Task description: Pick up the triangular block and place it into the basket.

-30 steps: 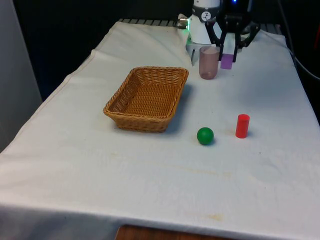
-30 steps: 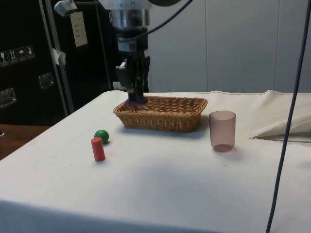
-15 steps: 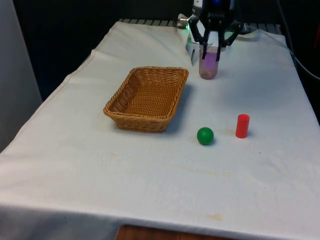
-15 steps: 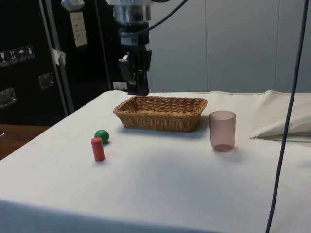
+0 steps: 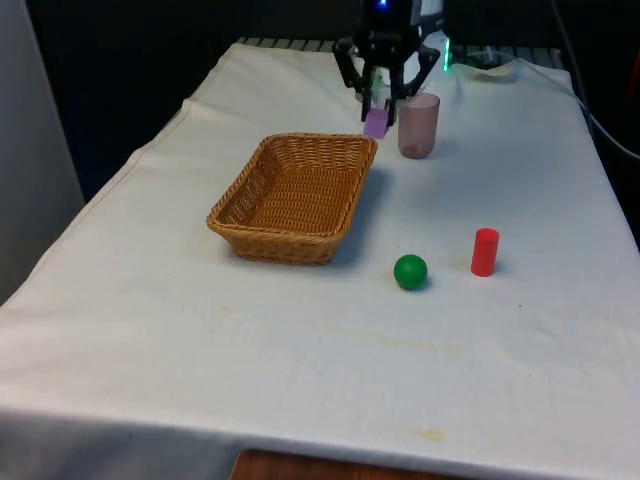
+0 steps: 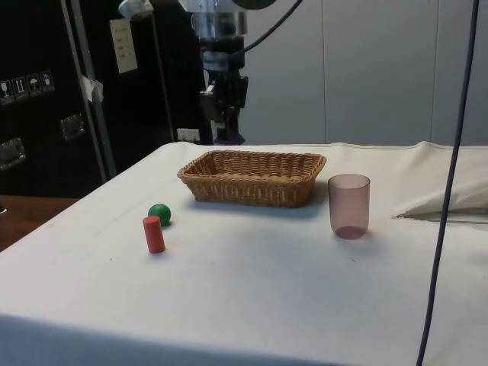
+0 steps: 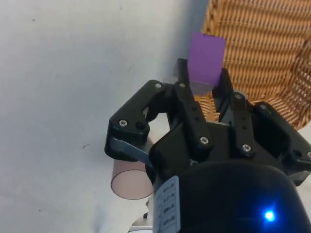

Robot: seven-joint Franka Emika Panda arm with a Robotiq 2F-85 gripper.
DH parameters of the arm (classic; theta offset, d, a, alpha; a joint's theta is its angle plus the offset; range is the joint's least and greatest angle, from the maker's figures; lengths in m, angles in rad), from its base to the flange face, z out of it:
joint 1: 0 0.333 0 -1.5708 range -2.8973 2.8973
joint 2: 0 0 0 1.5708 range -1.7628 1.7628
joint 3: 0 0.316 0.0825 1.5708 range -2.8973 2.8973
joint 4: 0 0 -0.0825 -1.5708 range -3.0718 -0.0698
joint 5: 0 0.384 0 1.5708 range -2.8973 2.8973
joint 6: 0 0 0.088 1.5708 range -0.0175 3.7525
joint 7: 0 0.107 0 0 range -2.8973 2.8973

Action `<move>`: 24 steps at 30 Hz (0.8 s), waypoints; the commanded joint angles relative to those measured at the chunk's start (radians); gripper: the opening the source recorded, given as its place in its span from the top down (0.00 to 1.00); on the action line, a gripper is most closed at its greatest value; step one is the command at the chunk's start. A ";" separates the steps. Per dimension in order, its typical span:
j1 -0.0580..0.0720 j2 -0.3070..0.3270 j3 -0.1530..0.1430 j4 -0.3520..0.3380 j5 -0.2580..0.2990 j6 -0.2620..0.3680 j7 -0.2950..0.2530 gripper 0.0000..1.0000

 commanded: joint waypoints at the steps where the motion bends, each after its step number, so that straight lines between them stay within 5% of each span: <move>1: -0.007 0.001 -0.008 -0.004 0.015 0.012 -0.023 0.67; 8: -0.010 0.016 -0.049 -0.003 0.021 0.022 -0.063 0.67; 9: -0.003 0.015 -0.050 0.000 0.002 0.012 -0.044 0.67; 16: -0.016 0.047 -0.093 -0.002 0.045 0.051 -0.119 0.67; 17: -0.009 0.046 -0.098 0.000 0.026 0.041 -0.102 0.67; 24: -0.022 0.098 -0.127 -0.004 0.091 0.109 -0.180 0.67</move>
